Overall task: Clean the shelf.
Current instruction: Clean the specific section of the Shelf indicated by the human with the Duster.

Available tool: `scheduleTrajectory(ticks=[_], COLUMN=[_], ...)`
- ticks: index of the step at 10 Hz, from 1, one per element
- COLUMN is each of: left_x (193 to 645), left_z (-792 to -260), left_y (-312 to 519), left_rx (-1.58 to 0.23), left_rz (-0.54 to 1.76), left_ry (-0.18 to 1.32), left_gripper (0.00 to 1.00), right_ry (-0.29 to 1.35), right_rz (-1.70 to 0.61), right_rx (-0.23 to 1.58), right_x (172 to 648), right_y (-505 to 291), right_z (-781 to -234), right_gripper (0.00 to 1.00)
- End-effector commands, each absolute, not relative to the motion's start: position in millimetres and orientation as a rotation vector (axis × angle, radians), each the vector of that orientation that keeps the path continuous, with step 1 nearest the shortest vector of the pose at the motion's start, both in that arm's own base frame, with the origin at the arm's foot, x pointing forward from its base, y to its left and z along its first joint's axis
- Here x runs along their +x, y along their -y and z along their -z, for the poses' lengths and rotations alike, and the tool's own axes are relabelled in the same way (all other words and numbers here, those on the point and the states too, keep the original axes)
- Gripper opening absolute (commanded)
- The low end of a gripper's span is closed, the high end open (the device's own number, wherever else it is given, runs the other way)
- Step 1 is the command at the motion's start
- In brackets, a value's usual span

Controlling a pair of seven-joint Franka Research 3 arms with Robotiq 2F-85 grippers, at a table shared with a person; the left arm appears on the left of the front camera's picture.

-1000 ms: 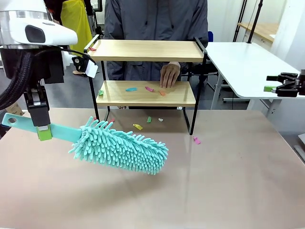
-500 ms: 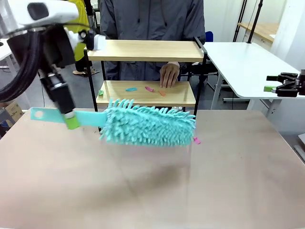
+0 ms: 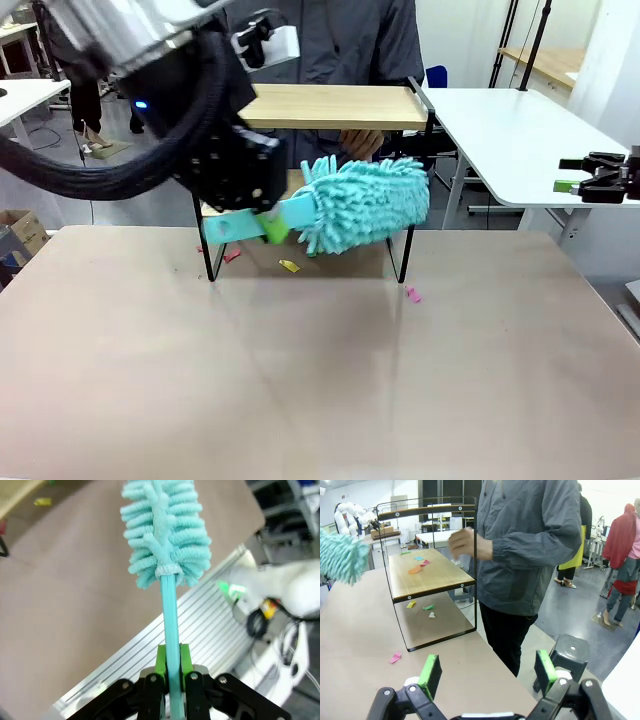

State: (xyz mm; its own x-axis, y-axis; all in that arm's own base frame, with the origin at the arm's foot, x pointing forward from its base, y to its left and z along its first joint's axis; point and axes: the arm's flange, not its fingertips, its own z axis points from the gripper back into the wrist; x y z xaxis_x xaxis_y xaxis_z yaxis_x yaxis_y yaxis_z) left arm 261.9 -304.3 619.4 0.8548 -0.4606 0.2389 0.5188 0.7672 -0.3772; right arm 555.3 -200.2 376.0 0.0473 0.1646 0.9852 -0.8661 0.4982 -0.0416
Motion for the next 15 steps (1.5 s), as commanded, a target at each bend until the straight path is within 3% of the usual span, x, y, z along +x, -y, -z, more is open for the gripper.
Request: scheduleTrajectory(ticks=[1, 2, 4, 8, 15], left_x=[272, 276, 264, 276, 349], left_z=[-614, -615, -616, -611, -554], left_y=[327, 331, 319, 370, 469], left_rx=[-0.429, -0.457, -0.449, -0.422, -0.489], left_rz=[0.385, 0.385, 0.46, 0.212, -0.005], left_ry=[0.18, 0.121, 0.16, 0.212, 0.431], left_gripper=[0.13, 0.13, 0.13, 0.13, 0.13], right_ry=[1.284, 1.284, 1.284, 1.284, 1.284], right_rz=[-0.899, -0.899, -0.899, -0.899, -0.899], right_rx=[0.699, 0.699, 0.699, 0.699, 0.699], right_x=[555, 555, 555, 555, 555], right_y=[198, 198, 198, 198, 198], right_z=[-378, -378, -378, -378, -378], right_gripper=[1.0, 1.0, 1.0, 1.0, 1.0])
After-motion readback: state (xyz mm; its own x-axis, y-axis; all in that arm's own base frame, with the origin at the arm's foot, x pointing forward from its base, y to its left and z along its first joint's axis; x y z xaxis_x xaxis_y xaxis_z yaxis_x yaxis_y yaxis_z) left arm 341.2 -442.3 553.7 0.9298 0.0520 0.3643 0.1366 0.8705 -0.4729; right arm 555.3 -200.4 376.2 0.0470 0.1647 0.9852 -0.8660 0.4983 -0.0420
